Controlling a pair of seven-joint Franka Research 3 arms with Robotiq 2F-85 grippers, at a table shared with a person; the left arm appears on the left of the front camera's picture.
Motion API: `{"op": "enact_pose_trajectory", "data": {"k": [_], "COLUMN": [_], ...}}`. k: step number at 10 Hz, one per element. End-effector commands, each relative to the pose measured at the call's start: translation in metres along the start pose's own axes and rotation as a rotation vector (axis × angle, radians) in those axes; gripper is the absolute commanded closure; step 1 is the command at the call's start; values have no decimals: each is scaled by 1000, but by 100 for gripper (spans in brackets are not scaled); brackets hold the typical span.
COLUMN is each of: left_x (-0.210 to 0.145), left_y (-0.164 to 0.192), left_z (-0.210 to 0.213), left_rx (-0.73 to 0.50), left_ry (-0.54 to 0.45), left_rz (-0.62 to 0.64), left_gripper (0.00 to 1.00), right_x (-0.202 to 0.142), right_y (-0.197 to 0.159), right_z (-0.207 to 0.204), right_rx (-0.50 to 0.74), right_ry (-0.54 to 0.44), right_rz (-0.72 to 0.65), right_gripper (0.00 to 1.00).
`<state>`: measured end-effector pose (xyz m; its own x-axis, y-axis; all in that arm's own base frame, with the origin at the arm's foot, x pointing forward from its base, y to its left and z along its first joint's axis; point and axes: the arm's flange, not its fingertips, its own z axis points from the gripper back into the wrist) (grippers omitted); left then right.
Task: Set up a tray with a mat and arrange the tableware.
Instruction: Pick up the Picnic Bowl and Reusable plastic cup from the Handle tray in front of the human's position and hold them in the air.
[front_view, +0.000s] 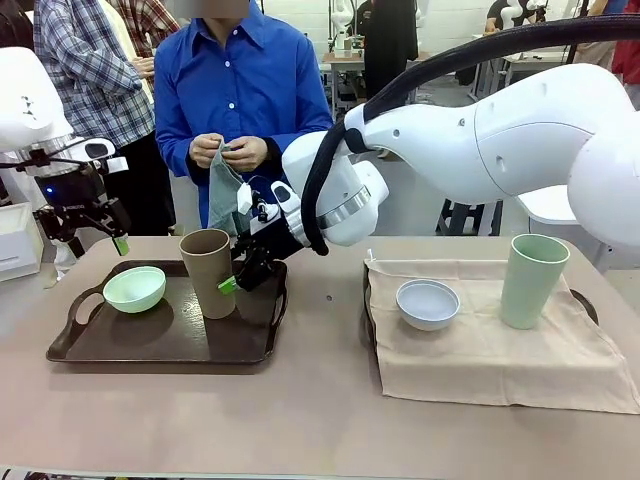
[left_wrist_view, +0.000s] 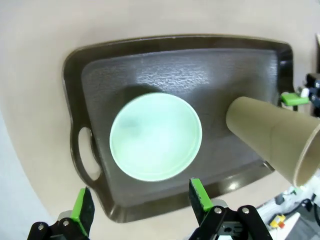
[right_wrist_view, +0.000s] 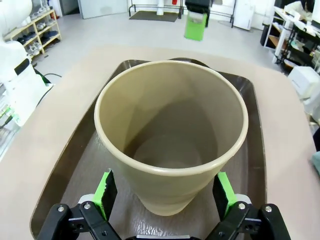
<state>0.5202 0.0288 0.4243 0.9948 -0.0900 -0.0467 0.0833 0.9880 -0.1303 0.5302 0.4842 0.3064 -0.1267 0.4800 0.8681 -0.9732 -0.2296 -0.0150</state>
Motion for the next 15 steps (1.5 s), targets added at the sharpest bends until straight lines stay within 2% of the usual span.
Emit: {"op": "enact_pose_trajectory", "data": {"k": [1,5,8,14,15], "left_x": [30,49,46,27,26], "left_y": [12,20,15,8,5], "left_z": [-15,-38,-53,-69,-67], "left_rx": [-16,-32,-14,29,42], "left_ry": [14,43,94,98,86], "left_rz": [-7,-7,-15,-27,-18], "left_gripper": [0,0,0,0,8], "right_x": [1,1,0,2,3], "right_y": [-9,-20,-28,-37,-37], "right_z": [-4,-12,-10,-11,-12], "right_rx": [12,46,42,58,62], "right_ry": [6,6,2,15,30], "right_rz": [9,22,20,54,68], "right_gripper": [0,0,0,0,0]}}
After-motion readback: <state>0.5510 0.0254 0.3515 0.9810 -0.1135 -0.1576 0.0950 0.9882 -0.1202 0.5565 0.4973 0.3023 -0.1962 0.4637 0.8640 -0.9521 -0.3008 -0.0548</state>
